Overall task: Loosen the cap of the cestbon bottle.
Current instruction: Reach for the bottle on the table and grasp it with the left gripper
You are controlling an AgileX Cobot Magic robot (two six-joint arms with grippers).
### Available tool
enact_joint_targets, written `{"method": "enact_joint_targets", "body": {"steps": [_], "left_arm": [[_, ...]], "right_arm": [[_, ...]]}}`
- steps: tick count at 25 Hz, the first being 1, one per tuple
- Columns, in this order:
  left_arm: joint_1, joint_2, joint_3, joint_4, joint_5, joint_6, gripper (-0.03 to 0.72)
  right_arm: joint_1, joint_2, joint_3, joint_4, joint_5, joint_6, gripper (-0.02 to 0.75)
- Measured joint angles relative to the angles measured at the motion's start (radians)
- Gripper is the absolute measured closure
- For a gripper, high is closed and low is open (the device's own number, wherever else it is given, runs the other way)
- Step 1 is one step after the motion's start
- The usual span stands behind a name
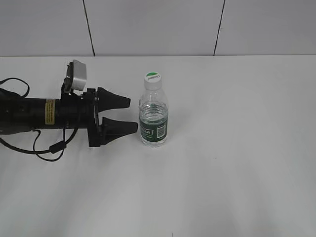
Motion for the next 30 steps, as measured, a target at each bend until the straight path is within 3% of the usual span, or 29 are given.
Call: {"method": "enact_joint_targets", "body": {"steps": [6, 19, 30], "left_arm": [[-0.004, 0.054, -0.041, 0.016, -0.010, -0.007, 0.101], [-0.107, 0.102, -0.143, 0.047, -0.013, -0.031, 0.101], [-0.142, 0.120, -0.183, 0.043, 0.011, -0.051, 0.101]], "right_arm": [[0.000, 0.000, 0.000, 0.000, 0.000, 0.000, 0.265], [0.000, 0.000, 0.000, 0.000, -0.001, 0.000, 0.265], [0.000, 0.000, 0.000, 0.000, -0.001, 0.000, 0.265]]}}
